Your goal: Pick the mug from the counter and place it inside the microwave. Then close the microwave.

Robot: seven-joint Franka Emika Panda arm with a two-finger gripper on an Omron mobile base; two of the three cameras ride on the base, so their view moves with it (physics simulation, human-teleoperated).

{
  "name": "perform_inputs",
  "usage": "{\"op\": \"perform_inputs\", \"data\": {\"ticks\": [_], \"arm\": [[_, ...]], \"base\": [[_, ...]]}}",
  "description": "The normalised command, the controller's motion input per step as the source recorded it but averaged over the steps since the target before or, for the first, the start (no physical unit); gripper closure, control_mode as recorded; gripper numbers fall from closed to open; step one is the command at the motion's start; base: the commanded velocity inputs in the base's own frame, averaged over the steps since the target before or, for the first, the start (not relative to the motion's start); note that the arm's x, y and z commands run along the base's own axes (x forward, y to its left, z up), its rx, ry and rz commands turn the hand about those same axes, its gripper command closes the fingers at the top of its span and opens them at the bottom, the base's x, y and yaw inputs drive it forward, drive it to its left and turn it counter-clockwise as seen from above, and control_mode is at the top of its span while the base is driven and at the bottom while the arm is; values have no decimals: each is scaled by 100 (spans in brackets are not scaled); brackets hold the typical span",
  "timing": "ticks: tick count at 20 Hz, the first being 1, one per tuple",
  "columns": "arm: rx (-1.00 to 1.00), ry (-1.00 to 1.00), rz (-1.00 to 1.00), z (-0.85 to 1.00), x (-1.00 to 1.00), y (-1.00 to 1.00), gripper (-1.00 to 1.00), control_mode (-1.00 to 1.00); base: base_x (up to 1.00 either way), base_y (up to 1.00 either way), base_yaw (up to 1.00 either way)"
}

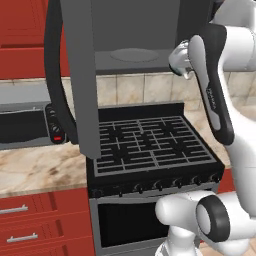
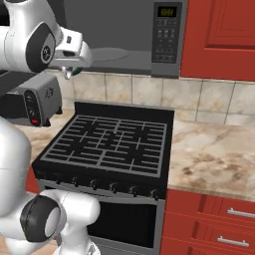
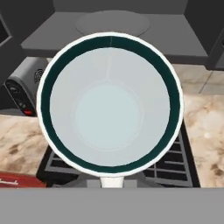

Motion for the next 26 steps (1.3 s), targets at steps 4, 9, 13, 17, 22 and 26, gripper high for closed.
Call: {"op": "perform_inputs", "data": {"ticks": [4,9,13,17,22,26], "arm": [[0,4,0,0,56,0,100,-100],[0,8,0,0,63,0,100,-100],[0,4,0,0,62,8,100,-100],[0,0,0,0,51,26,100,-100],[-3,-3,0,-3,44,26,100,-100],[-1,0,0,0,22,1,100,-100]], "base": [[0,0,0],[0,0,0],[0,0,0],[0,0,0],[0,0,0],[0,0,0]]}}
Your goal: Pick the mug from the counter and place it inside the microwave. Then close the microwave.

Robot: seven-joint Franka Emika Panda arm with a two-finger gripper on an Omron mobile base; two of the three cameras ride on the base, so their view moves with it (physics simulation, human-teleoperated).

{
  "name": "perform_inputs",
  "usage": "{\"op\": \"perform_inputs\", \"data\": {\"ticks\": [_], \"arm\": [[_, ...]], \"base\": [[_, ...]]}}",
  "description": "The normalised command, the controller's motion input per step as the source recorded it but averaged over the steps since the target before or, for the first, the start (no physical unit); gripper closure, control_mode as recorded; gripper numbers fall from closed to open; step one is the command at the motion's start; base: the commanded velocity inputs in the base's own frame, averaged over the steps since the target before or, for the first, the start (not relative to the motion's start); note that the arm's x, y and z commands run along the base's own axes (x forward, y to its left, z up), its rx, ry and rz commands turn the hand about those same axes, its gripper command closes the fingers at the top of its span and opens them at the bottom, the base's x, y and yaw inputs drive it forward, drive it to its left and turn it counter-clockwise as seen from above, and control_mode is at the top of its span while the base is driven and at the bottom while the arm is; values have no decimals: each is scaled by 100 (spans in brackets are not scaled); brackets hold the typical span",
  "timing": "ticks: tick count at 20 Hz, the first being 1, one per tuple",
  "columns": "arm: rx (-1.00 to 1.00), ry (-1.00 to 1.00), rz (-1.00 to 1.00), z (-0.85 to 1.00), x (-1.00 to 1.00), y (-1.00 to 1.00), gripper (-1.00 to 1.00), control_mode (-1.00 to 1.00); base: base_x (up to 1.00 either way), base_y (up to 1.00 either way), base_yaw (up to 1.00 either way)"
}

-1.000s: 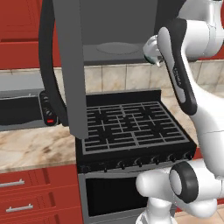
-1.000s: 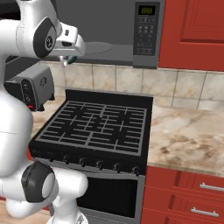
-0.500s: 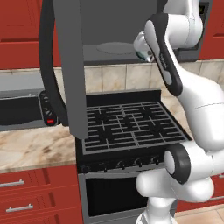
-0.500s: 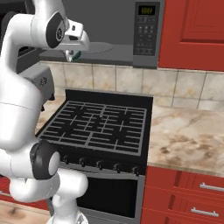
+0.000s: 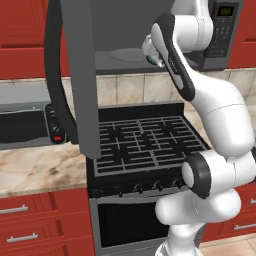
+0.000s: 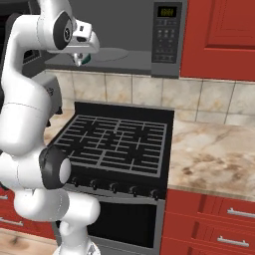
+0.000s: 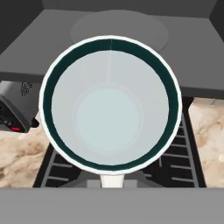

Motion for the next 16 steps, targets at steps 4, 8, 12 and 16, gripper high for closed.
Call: {"op": "perform_inputs", "data": {"ticks": [4,8,12,16], "arm": [[0,0,0,-12,12,0,100,-100],[0,0,0,-23,21,0,100,-100],[0,-2,0,-19,36,0,100,-100],[0,-2,0,-1,38,0,100,-100]], "base": [[0,0,0],[0,0,0],[0,0,0],[0,0,0]]}}
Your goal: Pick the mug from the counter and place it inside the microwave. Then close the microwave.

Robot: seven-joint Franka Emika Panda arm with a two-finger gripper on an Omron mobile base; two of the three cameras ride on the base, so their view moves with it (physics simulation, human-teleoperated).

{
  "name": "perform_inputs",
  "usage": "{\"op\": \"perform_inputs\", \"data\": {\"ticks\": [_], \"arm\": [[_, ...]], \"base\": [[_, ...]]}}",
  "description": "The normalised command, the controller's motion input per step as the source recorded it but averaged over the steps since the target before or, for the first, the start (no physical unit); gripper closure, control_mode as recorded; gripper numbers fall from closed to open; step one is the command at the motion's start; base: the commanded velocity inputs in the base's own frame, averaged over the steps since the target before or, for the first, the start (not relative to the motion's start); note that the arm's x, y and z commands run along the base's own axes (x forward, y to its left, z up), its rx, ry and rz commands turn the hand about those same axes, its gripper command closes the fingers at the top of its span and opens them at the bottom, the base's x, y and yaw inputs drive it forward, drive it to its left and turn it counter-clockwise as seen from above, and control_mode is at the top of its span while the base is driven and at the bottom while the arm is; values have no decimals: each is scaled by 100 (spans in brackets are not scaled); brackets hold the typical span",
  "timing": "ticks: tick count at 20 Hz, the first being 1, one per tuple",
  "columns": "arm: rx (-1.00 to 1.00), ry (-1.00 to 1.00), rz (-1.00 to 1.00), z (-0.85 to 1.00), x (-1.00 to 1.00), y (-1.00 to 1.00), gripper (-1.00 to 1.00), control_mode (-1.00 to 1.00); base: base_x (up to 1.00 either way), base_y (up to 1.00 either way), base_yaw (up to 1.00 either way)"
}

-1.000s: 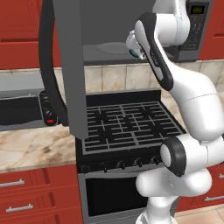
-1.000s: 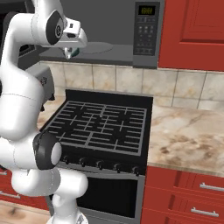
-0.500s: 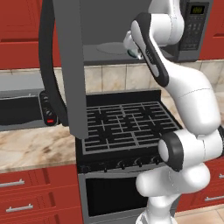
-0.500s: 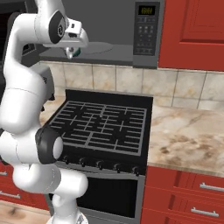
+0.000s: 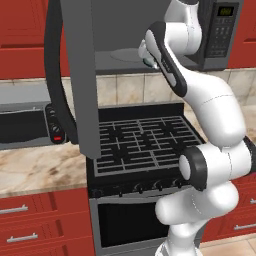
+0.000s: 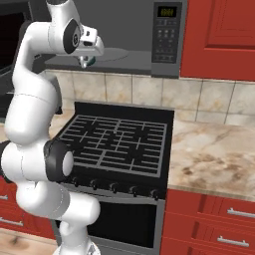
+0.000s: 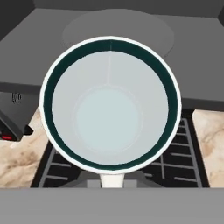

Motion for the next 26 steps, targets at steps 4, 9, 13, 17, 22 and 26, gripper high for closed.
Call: {"op": "perform_inputs", "data": {"ticks": [4,9,13,17,22,26], "arm": [[0,0,0,0,39,0,100,-100],[0,0,0,0,47,0,100,-100],[0,0,0,3,48,0,100,-100],[0,4,0,2,38,0,100,-100],[0,2,0,3,40,0,100,-100],[0,3,0,1,39,0,100,-100]], "base": [[0,0,0],[0,0,0],[0,0,0],[0,0,0],[0,0,0],[0,0,0]]}}
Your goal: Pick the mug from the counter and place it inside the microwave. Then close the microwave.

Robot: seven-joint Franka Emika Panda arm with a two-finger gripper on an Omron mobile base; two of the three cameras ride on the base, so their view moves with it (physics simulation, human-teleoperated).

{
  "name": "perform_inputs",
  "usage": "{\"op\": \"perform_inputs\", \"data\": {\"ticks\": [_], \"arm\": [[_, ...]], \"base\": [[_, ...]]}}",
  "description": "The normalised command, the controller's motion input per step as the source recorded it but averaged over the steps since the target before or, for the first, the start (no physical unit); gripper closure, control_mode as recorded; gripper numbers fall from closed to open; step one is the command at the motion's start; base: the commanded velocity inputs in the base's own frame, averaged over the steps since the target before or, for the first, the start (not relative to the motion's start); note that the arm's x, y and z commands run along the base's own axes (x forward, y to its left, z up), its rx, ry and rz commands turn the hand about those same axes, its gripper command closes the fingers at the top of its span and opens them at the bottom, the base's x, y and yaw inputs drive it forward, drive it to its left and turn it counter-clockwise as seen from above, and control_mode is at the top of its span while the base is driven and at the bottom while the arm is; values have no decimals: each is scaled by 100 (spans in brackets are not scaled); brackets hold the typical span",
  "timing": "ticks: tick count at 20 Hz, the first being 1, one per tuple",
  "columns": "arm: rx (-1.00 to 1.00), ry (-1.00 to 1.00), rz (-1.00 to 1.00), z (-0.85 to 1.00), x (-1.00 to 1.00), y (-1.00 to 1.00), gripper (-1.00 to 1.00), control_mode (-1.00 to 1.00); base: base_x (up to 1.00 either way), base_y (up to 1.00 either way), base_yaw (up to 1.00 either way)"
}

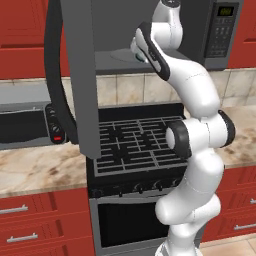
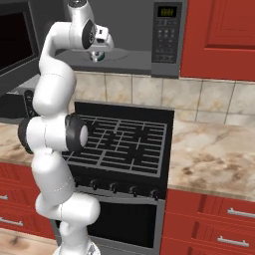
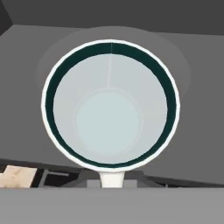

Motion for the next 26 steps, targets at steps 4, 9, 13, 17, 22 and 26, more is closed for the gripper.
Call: {"op": "perform_inputs", "data": {"ticks": [4,9,13,17,22,26], "arm": [[0,0,0,0,40,0,100,-100],[0,2,0,1,34,0,100,-100],[0,2,0,0,23,0,100,-100],[-3,2,0,-5,10,1,100,-100],[-4,1,0,-6,15,4,100,-100],[-4,0,0,-10,15,10,100,-100]], "base": [[0,0,0],[0,0,0],[0,0,0],[0,0,0],[0,0,0],[0,0,0]]}}
